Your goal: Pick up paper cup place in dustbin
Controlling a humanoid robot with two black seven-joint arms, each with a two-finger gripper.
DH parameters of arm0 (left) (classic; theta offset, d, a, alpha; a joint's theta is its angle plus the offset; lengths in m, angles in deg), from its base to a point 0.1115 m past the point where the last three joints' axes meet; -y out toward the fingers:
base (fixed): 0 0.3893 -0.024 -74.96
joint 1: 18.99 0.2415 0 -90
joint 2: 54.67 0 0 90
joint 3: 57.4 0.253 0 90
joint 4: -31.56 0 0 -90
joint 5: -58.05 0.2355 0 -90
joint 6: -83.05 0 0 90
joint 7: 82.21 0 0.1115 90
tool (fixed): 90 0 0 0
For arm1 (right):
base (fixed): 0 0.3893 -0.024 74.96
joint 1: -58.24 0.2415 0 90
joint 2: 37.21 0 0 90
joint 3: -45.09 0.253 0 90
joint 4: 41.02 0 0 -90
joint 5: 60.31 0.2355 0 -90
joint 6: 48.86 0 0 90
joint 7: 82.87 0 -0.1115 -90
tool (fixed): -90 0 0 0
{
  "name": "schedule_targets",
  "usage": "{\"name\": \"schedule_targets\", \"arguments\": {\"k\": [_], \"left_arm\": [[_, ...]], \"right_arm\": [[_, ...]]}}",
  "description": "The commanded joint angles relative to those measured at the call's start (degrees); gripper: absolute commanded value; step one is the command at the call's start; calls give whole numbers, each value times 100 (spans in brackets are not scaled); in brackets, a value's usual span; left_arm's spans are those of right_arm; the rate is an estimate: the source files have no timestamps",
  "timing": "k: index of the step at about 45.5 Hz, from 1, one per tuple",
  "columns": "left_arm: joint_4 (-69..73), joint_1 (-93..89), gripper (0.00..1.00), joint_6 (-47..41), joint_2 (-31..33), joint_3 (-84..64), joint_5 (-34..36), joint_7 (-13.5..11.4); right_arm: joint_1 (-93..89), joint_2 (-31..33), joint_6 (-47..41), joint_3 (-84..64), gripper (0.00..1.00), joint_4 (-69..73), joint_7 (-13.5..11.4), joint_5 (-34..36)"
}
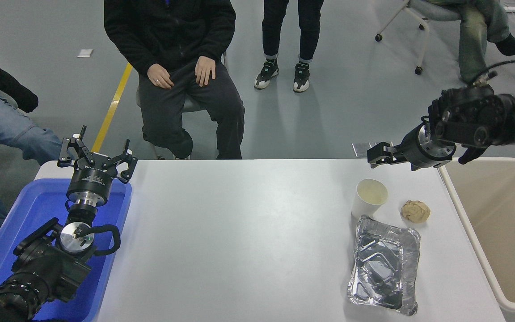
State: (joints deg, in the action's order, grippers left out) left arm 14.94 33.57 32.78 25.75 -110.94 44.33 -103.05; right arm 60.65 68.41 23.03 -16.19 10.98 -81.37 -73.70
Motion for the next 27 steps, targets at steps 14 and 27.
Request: {"name": "schedule_targets", "arguments": {"k": [14,27], "left_arm": [[0,0,99,0,0,1,0,1],[0,0,99,0,0,-7,0,1]], "right_arm": [[-1111,-174,782,468,100,-630,-1,-216],[-1428,-174,826,477,100,-806,8,-586]]}}
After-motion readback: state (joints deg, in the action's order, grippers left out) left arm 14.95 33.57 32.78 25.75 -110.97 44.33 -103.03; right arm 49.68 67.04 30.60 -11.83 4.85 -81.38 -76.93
